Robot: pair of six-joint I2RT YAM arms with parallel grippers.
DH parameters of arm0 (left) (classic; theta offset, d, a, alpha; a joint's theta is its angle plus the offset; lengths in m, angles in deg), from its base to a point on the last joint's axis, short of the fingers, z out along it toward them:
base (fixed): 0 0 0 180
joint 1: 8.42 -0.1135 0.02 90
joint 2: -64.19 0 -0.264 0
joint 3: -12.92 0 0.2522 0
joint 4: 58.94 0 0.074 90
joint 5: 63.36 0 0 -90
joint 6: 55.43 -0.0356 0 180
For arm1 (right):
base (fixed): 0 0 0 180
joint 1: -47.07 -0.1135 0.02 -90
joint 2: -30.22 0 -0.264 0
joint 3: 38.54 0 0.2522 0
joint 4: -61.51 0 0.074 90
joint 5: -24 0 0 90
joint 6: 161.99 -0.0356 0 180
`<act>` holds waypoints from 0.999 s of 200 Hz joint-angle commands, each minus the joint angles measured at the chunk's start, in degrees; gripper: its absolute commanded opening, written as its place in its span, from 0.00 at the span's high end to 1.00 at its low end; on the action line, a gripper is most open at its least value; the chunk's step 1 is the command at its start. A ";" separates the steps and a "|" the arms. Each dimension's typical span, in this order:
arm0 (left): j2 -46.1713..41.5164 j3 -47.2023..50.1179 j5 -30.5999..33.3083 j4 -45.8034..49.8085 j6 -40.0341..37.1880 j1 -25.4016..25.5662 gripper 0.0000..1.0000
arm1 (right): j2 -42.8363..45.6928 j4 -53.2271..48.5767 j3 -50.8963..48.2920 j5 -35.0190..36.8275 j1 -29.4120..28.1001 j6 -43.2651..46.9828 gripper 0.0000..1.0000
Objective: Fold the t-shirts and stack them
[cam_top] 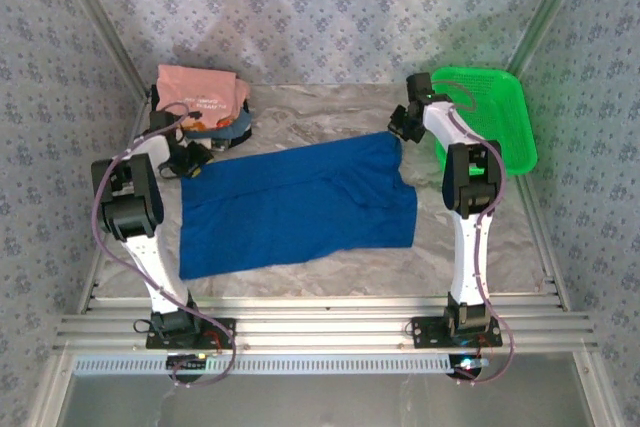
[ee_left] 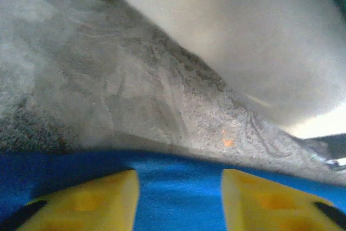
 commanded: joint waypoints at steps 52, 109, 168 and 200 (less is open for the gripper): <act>-24.84 -0.06 -1.93 15.86 3.04 -1.73 0.26 | 22.44 -1.15 -15.38 -8.65 1.10 10.86 0.32; -43.84 19.55 1.28 30.24 6.09 -4.42 0.21 | 46.80 -8.46 -42.23 -17.28 1.53 13.11 0.22; -50.94 32.90 3.25 38.15 10.30 -1.23 0.24 | 51.68 -14.54 -56.93 -22.18 1.07 13.28 0.23; -50.67 38.15 6.47 36.17 14.66 2.10 0.28 | 49.74 -12.78 -58.59 -22.31 1.13 13.64 0.24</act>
